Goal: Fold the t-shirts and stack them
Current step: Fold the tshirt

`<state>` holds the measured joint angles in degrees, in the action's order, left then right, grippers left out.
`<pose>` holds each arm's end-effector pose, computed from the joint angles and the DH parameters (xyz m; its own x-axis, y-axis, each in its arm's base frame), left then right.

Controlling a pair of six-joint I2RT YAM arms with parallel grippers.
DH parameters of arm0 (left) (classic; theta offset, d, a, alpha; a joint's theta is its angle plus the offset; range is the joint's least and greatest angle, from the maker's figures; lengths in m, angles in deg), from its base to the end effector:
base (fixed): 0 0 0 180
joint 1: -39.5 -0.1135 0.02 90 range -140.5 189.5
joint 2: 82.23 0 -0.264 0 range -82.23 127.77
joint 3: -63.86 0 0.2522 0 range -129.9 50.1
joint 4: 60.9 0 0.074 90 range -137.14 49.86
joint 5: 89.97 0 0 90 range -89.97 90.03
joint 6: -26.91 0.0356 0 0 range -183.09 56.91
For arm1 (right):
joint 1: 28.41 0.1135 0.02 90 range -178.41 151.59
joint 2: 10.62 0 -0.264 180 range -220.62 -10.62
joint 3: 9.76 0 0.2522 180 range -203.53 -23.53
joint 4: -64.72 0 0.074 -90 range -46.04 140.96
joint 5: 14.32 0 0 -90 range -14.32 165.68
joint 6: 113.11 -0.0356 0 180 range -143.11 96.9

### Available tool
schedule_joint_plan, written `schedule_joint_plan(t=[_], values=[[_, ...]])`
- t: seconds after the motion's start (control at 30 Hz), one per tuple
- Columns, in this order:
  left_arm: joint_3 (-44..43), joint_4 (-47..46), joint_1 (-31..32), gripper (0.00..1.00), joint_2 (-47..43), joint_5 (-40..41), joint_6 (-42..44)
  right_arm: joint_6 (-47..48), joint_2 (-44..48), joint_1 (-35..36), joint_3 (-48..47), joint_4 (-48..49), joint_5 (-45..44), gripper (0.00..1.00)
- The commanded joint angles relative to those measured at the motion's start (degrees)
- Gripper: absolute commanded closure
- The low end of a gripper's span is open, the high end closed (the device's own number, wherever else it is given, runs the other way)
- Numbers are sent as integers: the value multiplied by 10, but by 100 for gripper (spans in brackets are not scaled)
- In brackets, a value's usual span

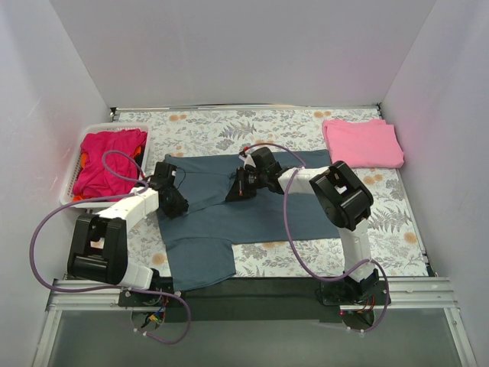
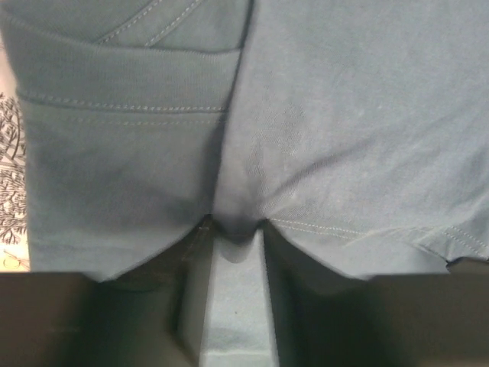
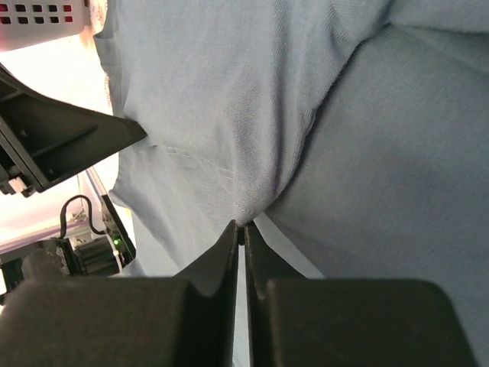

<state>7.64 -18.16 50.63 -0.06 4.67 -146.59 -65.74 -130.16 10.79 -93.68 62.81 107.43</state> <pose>0.2464 -0.0455 0.1627 -0.2660 -0.9570 -0.1160 -0.8897 0.2900 -0.3525 0.3275 0.2913 0.1328 -0.9303 -0.0156 -0.3664 -0.3136 0.5515 0.7729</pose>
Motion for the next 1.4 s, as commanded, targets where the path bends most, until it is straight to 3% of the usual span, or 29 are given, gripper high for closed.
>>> schedule_joint_plan(t=[0.0, 0.07, 0.23, 0.7, 0.97, 1.13, 1.27, 1.37], values=[[-26, 19, 3, 74, -27, -2, 7, 4, 19, 4, -21, 18, 9, 92], [-33, 28, 3, 87, -28, -5, 8, 4, 20, 3, -21, 18, 9, 93], [-47, 55, 3, 98, -38, -3, 5, 8, 33, 4, -17, 15, 8, 93], [-38, 115, 2, 98, -77, -31, -28, 23, 68, 4, -4, -11, 3, 94], [-19, 106, 3, 91, -61, -27, -30, 33, 54, 4, -9, -35, 11, 90], [-11, 112, 3, 89, -69, -24, -31, 58, 63, 4, -5, -68, 0, 74], [-13, 118, 2, 73, -78, -15, -31, 118, 92, -4, -11, -118, -49, 58], [-31, 122, 3, 59, -82, -3, -25, 171, 125, -33, -12, -171, -98, 54]])
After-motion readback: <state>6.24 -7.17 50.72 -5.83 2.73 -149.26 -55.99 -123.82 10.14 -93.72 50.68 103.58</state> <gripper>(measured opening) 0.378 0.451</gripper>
